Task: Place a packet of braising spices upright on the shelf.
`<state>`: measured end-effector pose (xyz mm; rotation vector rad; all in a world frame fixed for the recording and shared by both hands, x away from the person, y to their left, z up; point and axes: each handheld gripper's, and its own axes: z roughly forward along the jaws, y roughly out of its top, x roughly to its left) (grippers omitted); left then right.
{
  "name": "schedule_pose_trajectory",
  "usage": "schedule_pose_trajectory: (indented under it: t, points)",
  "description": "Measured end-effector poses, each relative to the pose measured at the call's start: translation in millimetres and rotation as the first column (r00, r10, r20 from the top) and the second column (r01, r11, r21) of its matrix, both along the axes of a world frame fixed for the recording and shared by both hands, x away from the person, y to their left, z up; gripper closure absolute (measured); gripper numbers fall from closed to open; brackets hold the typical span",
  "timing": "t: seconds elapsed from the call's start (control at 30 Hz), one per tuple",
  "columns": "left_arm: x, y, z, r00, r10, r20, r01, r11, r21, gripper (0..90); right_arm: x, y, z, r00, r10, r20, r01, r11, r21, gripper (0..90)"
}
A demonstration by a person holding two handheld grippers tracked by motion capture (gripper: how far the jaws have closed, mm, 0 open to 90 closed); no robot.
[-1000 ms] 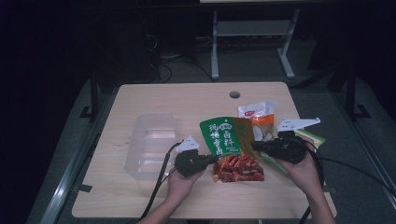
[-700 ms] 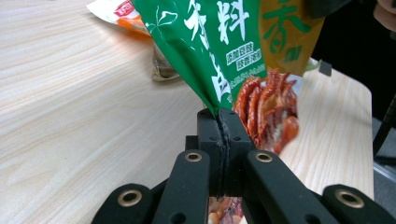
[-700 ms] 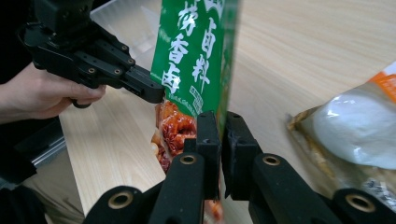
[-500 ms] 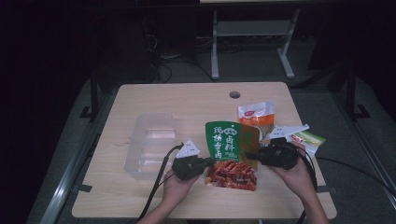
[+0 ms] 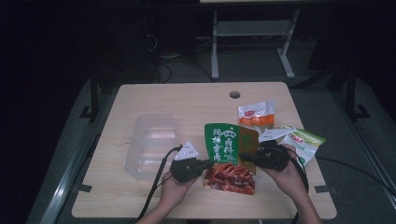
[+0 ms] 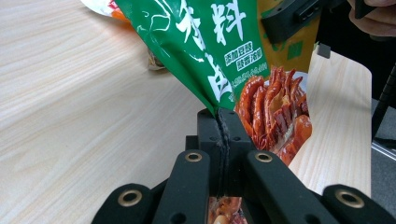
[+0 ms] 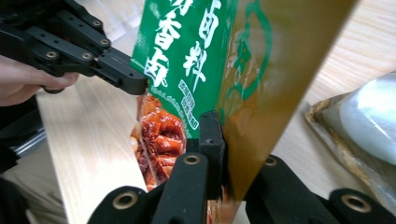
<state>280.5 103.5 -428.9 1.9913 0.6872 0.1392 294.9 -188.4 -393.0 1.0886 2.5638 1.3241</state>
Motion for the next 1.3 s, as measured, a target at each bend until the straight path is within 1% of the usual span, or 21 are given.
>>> schedule_pose_trajectory:
  t: [0.17, 0.2, 0.23, 0.33, 0.4, 0.5, 0.53, 0.6, 0.67, 0.7, 0.73, 0.8, 0.87, 0.9, 0.97, 1.03, 1.07, 1.17, 1.2, 1.23, 1.3]
  points:
    - [-2.6, 0.8, 1.9, 0.9999, 0.010, 0.006, -0.010, 0.9999, 0.009, 85.4, -2.4, -0.4, 1.9, 1.0000, -0.001, 0.000, 0.001, 1.0000, 0.008, 89.0]
    - [-4.1, 1.1, 2.5, 0.9997, 0.022, 0.009, -0.022, 0.9997, 0.009, 80.6, -3.9, -2.9, 4.5, 1.0000, 0.005, 0.002, -0.005, 0.9996, 0.028, 89.4]
    - [-5.5, 2.3, 3.7, 0.9996, 0.023, 0.018, -0.023, 0.9996, 0.015, 79.5, -4.7, -3.4, 5.8, 1.0000, 0.002, 0.003, -0.002, 0.9994, 0.035, 89.5]
    - [-9.6, 3.1, 6.0, 0.9993, 0.030, 0.022, -0.030, 0.9995, 0.014, 71.7, -7.0, -5.1, 10.5, 0.9999, 0.001, 0.013, -0.002, 0.9985, 0.054, 89.6]
    - [-12.1, 4.1, 6.5, 0.9991, 0.029, 0.032, -0.030, 0.9993, 0.022, 69.1, -8.8, -5.9, 13.9, 0.9996, 0.002, 0.028, -0.004, 0.9980, 0.062, 89.7]
    - [-15.7, 7.0, 6.1, 0.9992, 0.028, 0.027, -0.029, 0.9992, 0.027, 63.3, -11.1, -5.9, 17.4, 0.9991, 0.005, 0.041, -0.008, 0.9975, 0.070, 89.7]
    - [-15.7, 7.0, 6.1, 0.9992, 0.028, 0.027, -0.029, 0.9992, 0.027, 63.0, -11.1, -5.9, 17.4, 0.9991, 0.005, 0.041, -0.008, 0.9975, 0.070, 89.7]
    - [-18.3, 10.9, 5.2, 0.9993, 0.017, 0.033, -0.018, 0.9993, 0.034, 60.7, -13.6, -5.3, 21.5, 0.9991, 0.005, 0.042, -0.008, 0.9967, 0.080, 89.8]
    - [-21.0, 13.4, 4.8, 0.9988, 0.003, 0.049, -0.005, 0.9987, 0.050, 59.1, -14.5, -4.5, 23.6, 0.9985, 0.003, 0.055, -0.007, 0.9969, 0.079, 89.9]
    - [-21.0, 13.4, 4.8, 0.9988, 0.003, 0.049, -0.005, 0.9987, 0.050, 58.4, -15.0, -4.1, 24.8, 0.9981, 0.004, 0.062, -0.009, 0.9972, 0.075, 89.8]
    - [-24.3, 14.9, 4.3, 0.9984, -0.007, 0.057, 0.004, 0.9980, 0.063, 57.2, -15.9, -3.2, 26.1, 0.9981, -0.003, 0.062, -0.001, 0.9973, 0.074, 89.9]
    - [-29.6, 16.8, 3.5, 0.9978, -0.014, 0.065, 0.010, 0.9983, 0.057, 55.1, -16.8, -2.2, 28.4, 0.9971, -0.007, 0.075, 0.002, 0.9977, 0.068, 89.9]
    - [-33.1, 19.4, 3.5, 0.9969, -0.026, 0.074, 0.020, 0.9974, 0.069, 53.6, -17.5, -0.9, 30.8, 0.9967, -0.011, 0.080, 0.005, 0.9978, 0.066, 89.9]
    - [-35.1, 21.2, 3.8, 0.9966, -0.036, 0.075, 0.031, 0.9970, 0.071, 52.4, -18.0, -0.1, 31.9, 0.9968, -0.012, 0.080, 0.006, 0.9978, 0.066, 89.9]
    - [-38.1, 23.4, 4.1, 0.9968, -0.041, 0.068, 0.036, 0.9971, 0.067, 50.0, -18.7, 1.8, 34.4, 0.9952, -0.011, 0.097, 0.005, 0.9984, 0.057, 89.9]
    - [-39.6, 25.0, 4.4, 0.9968, -0.047, 0.065, 0.043, 0.9968, 0.068, 48.2, -19.0, 2.8, 36.1, 0.9951, -0.009, 0.099, 0.004, 0.9986, 0.054, 89.9]
    - [-41.6, 27.6, 4.7, 0.9968, -0.056, 0.057, 0.052, 0.9966, 0.064, 44.0, -19.2, 5.2, 39.2, 0.9940, -0.010, 0.109, 0.004, 0.9987, 0.051, 89.9]
    - [-44.4, 31.1, 4.2, 0.9960, -0.066, 0.060, 0.062, 0.9959, 0.065, 41.5, -18.2, 7.1, 41.2, 0.9941, -0.008, 0.108, 0.002, 0.9986, 0.054, 89.9]
    - [-45.0, 34.4, 3.1, 0.9953, -0.075, 0.061, 0.071, 0.9955, 0.062, 38.4, -16.1, 9.5, 42.1, 0.9942, -0.009, 0.107, 0.002, 0.9983, 0.058, 90.0]
    - [-44.9, 35.8, 2.3, 0.9959, -0.076, 0.049, 0.074, 0.9962, 0.046, 37.0, -15.3, 10.6, 42.0, 0.9941, -0.008, 0.108, 0.002, 0.9982, 0.060, 89.9]
    - [-44.5, 38.0, 2.9, 0.9956, -0.085, 0.040, 0.084, 0.9957, 0.040, 34.3, -13.8, 14.2, 41.5, 0.9942, -0.007, 0.107, 0.000, 0.9983, 0.059, 90.0]
